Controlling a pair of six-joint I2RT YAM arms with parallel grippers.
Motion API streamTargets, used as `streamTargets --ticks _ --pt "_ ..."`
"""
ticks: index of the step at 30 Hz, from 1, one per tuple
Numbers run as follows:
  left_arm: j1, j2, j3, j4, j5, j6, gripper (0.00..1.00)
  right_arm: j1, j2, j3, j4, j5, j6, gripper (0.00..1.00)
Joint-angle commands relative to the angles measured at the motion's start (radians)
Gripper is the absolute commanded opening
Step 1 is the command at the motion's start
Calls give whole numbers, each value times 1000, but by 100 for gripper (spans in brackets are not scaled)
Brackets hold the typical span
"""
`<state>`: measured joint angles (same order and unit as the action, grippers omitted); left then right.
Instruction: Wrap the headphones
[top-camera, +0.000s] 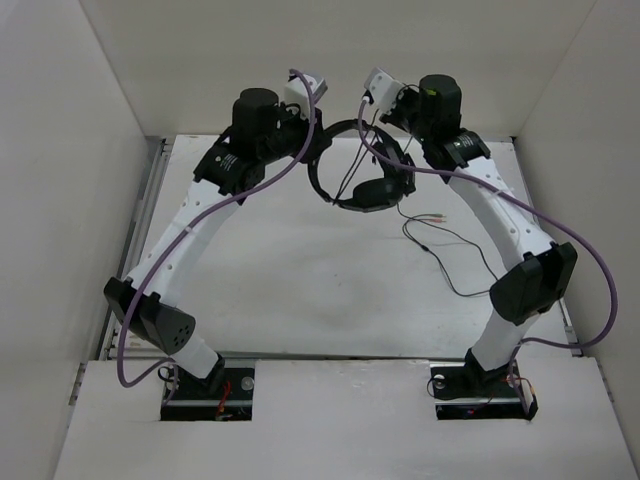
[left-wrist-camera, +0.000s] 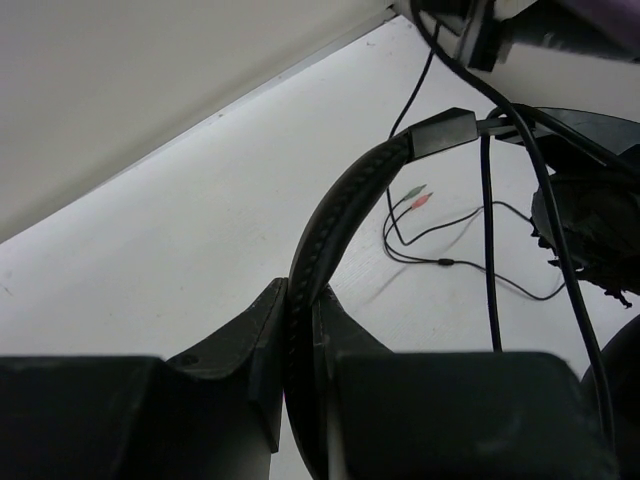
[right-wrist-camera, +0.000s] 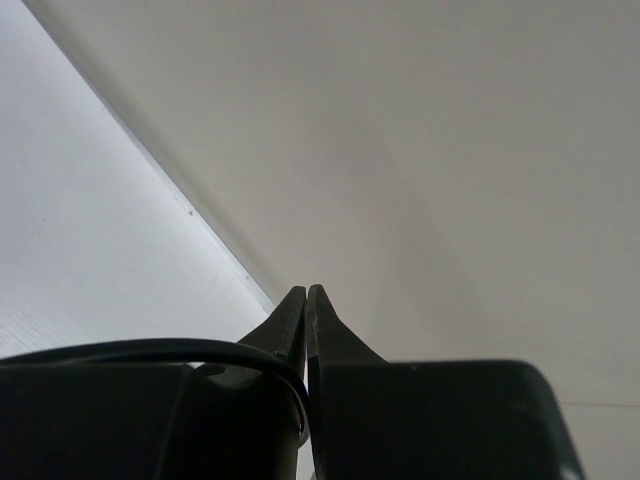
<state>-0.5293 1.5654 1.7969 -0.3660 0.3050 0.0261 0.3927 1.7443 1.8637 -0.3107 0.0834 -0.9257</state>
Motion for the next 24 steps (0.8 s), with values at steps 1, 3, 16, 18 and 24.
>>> streamTargets --ticks 1,3,16,18,24 --pt "-10 -62 76 55 69 -60 0 -4 18 14 12 -34 67 9" --pt "-13 -59 97 53 77 -77 0 -4 26 6 12 -50 97 9" --pt "-13 -5 311 52 82 -141 0 -127 40 -67 53 -753 876 11" --pt "-16 11 357 52 74 -144 0 -122 32 -125 132 -851 1005 12" --pt "7 61 479 75 11 -153 0 -76 0 -360 496 -1053 1410 15"
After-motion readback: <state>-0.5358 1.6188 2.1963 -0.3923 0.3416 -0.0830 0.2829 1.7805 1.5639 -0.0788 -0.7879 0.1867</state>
